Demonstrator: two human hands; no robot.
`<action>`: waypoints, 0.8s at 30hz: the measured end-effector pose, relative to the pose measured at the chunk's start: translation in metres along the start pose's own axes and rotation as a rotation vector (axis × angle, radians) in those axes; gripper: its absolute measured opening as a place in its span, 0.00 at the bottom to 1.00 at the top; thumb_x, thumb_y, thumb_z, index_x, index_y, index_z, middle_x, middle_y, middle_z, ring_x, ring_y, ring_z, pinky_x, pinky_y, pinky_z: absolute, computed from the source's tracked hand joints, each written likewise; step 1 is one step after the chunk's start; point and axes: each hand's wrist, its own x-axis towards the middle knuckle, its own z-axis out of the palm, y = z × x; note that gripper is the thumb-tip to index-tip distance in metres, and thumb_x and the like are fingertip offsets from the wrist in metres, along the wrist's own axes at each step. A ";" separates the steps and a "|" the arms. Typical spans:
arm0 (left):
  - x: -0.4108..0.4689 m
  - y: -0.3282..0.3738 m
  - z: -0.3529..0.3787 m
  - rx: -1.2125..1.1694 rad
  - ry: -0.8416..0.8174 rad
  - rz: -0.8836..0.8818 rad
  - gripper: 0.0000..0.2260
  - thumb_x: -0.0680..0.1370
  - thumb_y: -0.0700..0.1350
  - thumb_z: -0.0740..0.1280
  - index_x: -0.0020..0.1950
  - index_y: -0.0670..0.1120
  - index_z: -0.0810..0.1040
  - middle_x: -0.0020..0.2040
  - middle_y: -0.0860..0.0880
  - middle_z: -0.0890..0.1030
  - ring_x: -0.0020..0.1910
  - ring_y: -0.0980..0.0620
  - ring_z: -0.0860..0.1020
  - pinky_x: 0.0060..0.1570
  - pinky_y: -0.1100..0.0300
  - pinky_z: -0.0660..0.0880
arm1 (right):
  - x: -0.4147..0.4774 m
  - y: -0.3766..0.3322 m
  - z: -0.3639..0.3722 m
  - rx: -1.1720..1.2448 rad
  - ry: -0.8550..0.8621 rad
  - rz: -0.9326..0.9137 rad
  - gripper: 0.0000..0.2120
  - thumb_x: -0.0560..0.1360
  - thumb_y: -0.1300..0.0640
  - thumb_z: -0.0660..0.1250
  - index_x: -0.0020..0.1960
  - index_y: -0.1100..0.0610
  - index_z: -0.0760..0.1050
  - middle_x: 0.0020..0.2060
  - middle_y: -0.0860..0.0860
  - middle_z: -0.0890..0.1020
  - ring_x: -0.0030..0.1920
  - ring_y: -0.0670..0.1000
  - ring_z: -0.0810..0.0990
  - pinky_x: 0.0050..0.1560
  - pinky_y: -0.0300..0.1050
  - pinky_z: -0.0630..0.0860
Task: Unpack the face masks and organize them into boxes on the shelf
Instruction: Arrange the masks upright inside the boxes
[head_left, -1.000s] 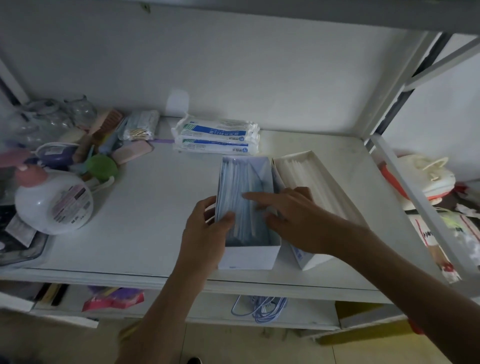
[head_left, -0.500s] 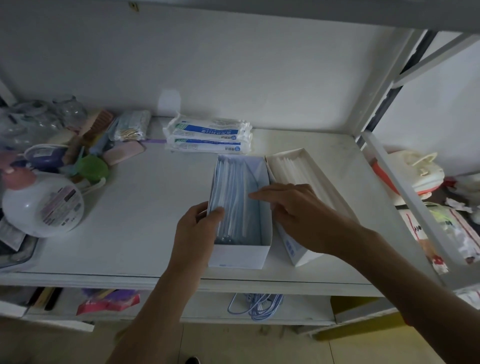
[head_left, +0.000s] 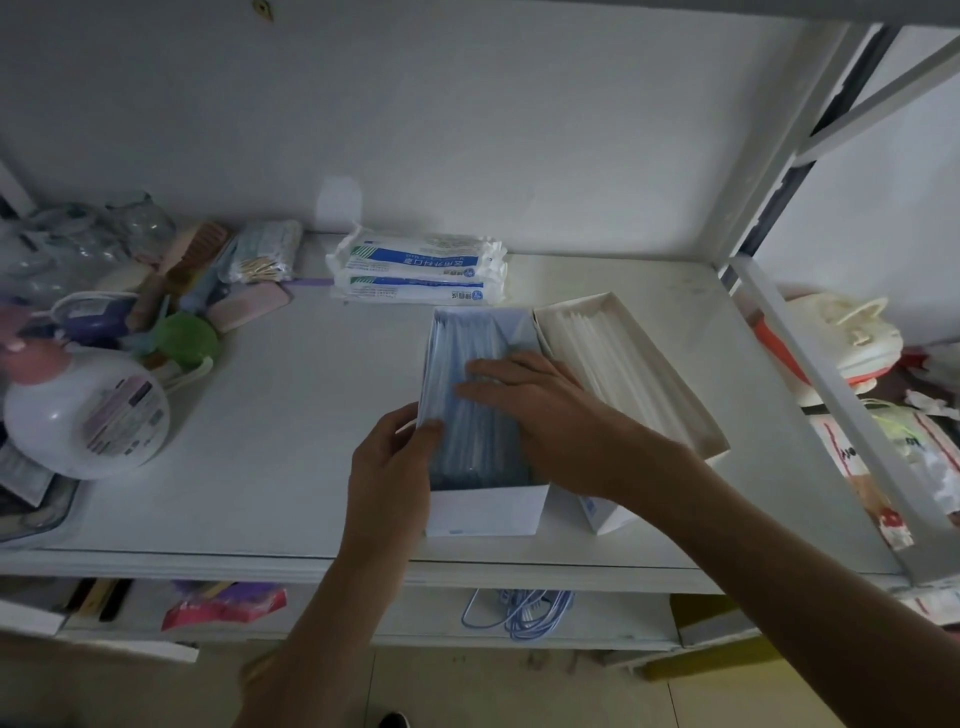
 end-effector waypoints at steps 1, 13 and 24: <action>0.000 -0.001 0.000 0.005 0.009 0.007 0.12 0.79 0.41 0.64 0.62 0.44 0.77 0.46 0.51 0.81 0.43 0.55 0.80 0.30 0.71 0.74 | -0.002 0.002 -0.002 0.022 0.027 0.011 0.27 0.78 0.62 0.62 0.75 0.51 0.62 0.75 0.49 0.61 0.76 0.51 0.52 0.75 0.46 0.47; 0.001 -0.007 0.002 0.094 0.010 0.022 0.11 0.79 0.46 0.64 0.62 0.48 0.75 0.50 0.50 0.82 0.49 0.51 0.81 0.39 0.58 0.78 | -0.012 0.007 -0.008 0.163 0.094 0.031 0.31 0.77 0.69 0.60 0.76 0.49 0.59 0.77 0.49 0.58 0.77 0.49 0.54 0.76 0.47 0.53; 0.002 -0.010 0.014 0.227 -0.107 0.117 0.28 0.75 0.53 0.70 0.70 0.49 0.64 0.54 0.52 0.77 0.49 0.56 0.78 0.39 0.69 0.77 | -0.072 0.085 -0.038 0.666 0.239 0.830 0.07 0.76 0.65 0.65 0.50 0.62 0.82 0.50 0.64 0.83 0.50 0.62 0.81 0.57 0.55 0.76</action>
